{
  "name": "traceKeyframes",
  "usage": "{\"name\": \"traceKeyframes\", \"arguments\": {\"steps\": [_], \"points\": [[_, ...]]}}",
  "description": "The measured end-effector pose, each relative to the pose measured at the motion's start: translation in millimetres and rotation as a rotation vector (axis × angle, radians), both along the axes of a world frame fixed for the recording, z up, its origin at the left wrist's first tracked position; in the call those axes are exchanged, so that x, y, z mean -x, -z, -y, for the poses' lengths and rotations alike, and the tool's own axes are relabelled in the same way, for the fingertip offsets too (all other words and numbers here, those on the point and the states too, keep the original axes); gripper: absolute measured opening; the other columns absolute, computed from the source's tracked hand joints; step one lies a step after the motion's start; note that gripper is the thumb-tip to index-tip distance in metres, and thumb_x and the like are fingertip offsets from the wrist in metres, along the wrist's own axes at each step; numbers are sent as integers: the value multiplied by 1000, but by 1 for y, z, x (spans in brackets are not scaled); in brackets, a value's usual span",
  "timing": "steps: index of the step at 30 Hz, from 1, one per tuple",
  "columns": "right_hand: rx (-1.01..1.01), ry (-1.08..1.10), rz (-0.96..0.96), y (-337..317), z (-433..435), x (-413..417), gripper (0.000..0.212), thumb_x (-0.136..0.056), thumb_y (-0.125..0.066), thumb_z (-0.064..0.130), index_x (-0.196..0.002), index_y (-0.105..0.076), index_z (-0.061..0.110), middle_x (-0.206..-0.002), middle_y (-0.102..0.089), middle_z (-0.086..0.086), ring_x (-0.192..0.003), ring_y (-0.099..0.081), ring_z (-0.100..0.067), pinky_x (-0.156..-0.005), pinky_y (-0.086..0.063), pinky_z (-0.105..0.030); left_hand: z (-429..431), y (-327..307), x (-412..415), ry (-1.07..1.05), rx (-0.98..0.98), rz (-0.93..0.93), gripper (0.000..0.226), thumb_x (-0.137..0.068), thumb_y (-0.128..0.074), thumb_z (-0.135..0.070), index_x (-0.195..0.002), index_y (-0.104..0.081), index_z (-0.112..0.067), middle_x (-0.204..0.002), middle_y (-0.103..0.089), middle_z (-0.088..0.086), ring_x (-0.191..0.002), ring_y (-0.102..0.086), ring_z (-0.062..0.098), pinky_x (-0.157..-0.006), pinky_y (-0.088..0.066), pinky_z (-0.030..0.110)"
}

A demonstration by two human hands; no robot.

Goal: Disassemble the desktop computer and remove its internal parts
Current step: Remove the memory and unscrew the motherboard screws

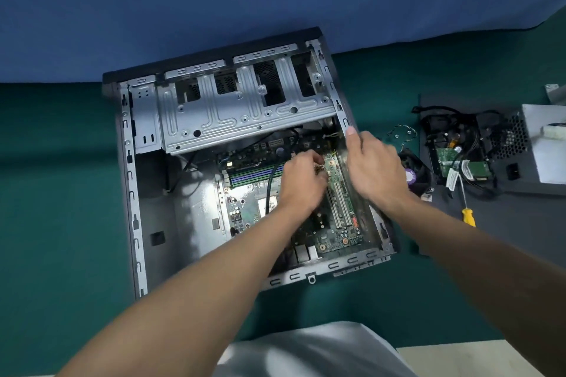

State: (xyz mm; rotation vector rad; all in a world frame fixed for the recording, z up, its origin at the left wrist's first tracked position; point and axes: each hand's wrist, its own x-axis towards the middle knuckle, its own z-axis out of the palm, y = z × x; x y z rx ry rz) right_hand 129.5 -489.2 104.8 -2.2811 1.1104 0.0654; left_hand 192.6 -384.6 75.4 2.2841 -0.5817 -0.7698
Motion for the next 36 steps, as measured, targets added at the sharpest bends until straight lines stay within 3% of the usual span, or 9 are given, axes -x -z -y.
{"name": "traceKeyframes", "arguments": {"steps": [5,10,14,18,22,26,29,31,36], "points": [[-3,15,-5,5,2,0,64,-94,-10,61,-91,-53,14,-90,-60,-11,-87,-56,-34,-83,-46,-50,12,27,-29,-46,-70,-85,37,-92,-65,-25,-129,-60,-23,-117,-68,-4,-82,-59,7,-69,-43,22],[-7,16,14,4,2,-1,60,-94,-13,60,-88,-51,14,-88,-60,-11,-89,-55,-34,-83,-45,-49,40,38,-33,-52,-107,-97,26,-90,-67,-31,-115,-69,-27,-104,-74,-1,-99,-67,20,-83,-51,29],[2,12,25,6,1,0,62,-92,-12,60,-89,-53,13,-90,-62,-10,-92,-53,-33,-84,-43,-49,51,47,-30,-61,-155,-61,25,-90,-64,-38,-113,-70,-28,-89,-73,1,-78,-62,18,-75,-38,24],[4,-1,31,6,2,-1,65,-91,-11,61,-88,-54,13,-85,-61,-8,-88,-56,-32,-84,-44,-47,51,58,-24,-109,-96,-39,18,-94,-60,-32,-105,-73,-26,-84,-70,-1,-99,-60,24,-90,-26,31],[-4,0,20,4,1,-1,67,-91,-9,62,-90,-56,13,-86,-62,-8,-91,-56,-31,-87,-43,-47,47,59,-20,-89,-15,84,23,-96,-56,-36,-105,-74,-28,-84,-73,-3,-91,-62,19,-81,-11,25],[2,25,14,1,0,-1,65,-90,-11,63,-84,-55,15,-83,-61,-6,-90,-54,-31,-81,-44,-45,46,58,-17,-73,-18,179,20,-96,-55,-32,-100,-74,-27,-79,-72,0,-83,-61,22,-87,-16,31],[7,41,-4,-1,-1,0,64,-89,-12,64,-82,-54,16,-82,-61,-6,-88,-52,-30,-78,-44,-43,49,61,-22,-123,7,45,17,-94,-59,-29,-97,-75,-23,-57,-60,-8,-64,-56,15,-98,-32,32],[5,52,-23,-1,-1,-1,65,-89,-12,64,-84,-56,17,-84,-61,-6,-89,-48,-27,-77,-44,-42,51,63,-25,-176,43,-72,15,-93,-63,-26,-97,-76,-21,-52,-54,-15,-52,-52,6,-94,-47,35],[27,58,-40,-2,-1,-1,60,-93,-15,63,-83,-55,20,-75,-56,1,-84,-46,-24,-71,-40,-38,43,64,-23,-64,152,-8,21,-92,-65,-25,-107,-74,-15,-82,-75,6,-62,-65,25,-80,-56,37]]}}
